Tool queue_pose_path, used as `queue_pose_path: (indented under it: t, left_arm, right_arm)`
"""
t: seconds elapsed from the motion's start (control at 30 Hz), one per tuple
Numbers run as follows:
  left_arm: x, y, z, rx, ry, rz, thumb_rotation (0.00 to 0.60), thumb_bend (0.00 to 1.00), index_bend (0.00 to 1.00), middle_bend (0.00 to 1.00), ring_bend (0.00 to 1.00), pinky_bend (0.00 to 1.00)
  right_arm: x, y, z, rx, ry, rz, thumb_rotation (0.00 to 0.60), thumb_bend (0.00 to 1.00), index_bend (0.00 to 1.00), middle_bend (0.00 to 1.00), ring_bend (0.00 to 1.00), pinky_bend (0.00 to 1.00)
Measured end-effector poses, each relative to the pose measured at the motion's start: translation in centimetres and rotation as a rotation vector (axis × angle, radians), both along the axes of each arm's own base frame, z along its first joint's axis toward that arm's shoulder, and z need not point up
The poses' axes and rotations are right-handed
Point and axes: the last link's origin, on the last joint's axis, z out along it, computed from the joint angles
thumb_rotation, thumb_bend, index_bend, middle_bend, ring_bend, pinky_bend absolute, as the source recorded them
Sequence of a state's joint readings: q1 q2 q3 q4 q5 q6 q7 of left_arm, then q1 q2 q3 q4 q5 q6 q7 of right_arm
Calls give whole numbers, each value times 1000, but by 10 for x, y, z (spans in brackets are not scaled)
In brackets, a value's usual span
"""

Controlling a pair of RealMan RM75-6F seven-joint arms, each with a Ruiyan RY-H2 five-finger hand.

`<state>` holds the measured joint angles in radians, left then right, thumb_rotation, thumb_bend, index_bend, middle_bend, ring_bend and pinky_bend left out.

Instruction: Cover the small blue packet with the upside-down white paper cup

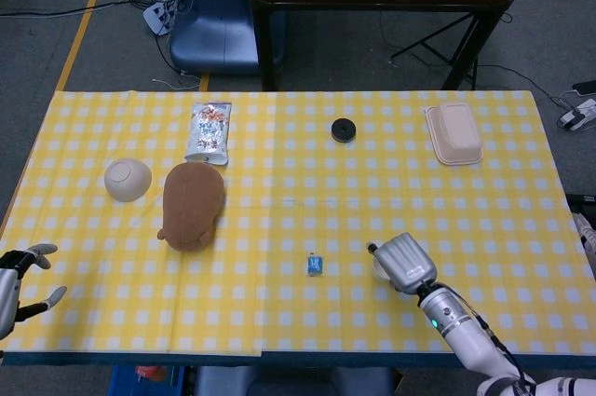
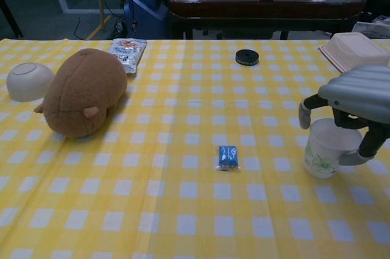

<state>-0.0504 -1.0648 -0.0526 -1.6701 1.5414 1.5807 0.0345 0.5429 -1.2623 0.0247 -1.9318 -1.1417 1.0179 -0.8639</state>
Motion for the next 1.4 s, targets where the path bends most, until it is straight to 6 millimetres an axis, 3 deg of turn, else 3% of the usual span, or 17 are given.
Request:
queue_pose_path:
  t: [0.13, 0.5, 0.83, 1.13, 1.27, 1.33, 1.4]
  left_arm:
    - [0, 0, 0, 0, 0, 1, 600, 143, 427, 513, 422, 538]
    - [-1, 1, -1, -2, 5, 6, 600, 144, 427, 513, 422, 538]
    - [-1, 1, 0, 10, 5, 10, 600, 144, 427, 513, 422, 538]
    - [-3, 2, 1, 11, 4, 18, 600, 143, 427, 513, 422, 538]
    - [-3, 3, 2, 17, 0, 21, 600, 143, 427, 513, 422, 538]
    - [-3, 3, 3, 18, 0, 23, 600, 144, 427, 513, 422, 538]
    - [-4, 3, 3, 18, 0, 24, 600, 144, 427, 513, 422, 538]
  right_arm:
    - [-1, -1, 1, -10, -17, -6, 600, 2, 530, 1000, 1000, 1000]
    - [-8, -6, 16, -17, -197, -85, 600, 19, 564, 1000, 1000, 1000]
    - [-29, -19, 29, 23, -592, -222, 600, 18, 564, 1000, 1000, 1000]
    - [-53, -39, 27, 123, -917, -352, 600, 5, 556, 1000, 1000, 1000]
    - [-64, -50, 19, 170, -1001, -408, 600, 0, 460, 1000, 1000, 1000]
    - [-69, -57, 15, 195, -1024, -434, 600, 0, 348, 1000, 1000, 1000]
    - [-72, -62, 12, 221, -1030, -455, 600, 0, 174, 1000, 1000, 1000]
